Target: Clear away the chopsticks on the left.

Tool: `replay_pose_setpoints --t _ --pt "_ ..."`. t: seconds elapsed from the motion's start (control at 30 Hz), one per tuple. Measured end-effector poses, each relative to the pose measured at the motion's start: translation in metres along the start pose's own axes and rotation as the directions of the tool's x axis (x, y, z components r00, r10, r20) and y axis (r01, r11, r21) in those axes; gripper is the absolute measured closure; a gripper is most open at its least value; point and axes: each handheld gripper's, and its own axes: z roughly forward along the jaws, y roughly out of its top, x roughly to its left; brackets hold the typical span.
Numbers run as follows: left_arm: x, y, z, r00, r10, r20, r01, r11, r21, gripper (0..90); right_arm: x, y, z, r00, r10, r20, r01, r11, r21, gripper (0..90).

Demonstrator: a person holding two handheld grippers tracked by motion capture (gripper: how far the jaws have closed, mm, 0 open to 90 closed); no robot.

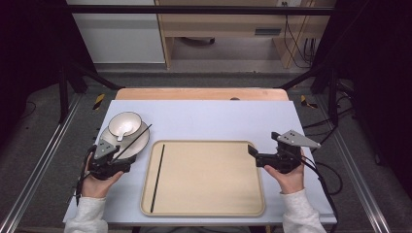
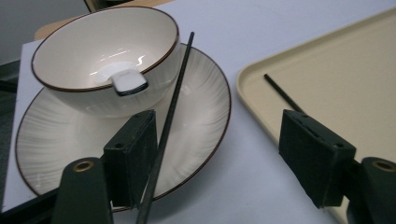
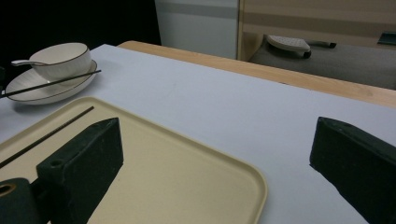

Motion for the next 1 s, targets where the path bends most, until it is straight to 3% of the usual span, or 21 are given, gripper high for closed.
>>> replay_pose_setpoints --t 0.4,0.7,1.0 --pt "0.027 -0.007 0.015 0.9984 -0.018 -0.053 0.020 0.9992 0.036 41.8 0.001 -0.002 0.005 1.0000 -0.005 -0.006 0.005 1.000 0.017 2.9" --pt "0.031 -0.004 0.034 0.9992 0.008 -0.040 -0.005 0.9962 0.087 57.7 0.002 -0.003 0.008 0.9999 -0.001 -0.012 0.002 0.999 0.033 2.9" --pt "0.032 -0.006 0.042 0.9996 0.019 -0.020 -0.017 0.9912 0.131 72.9 0.003 -0.004 0.010 1.0000 -0.001 -0.008 0.002 0.999 0.039 3.0"
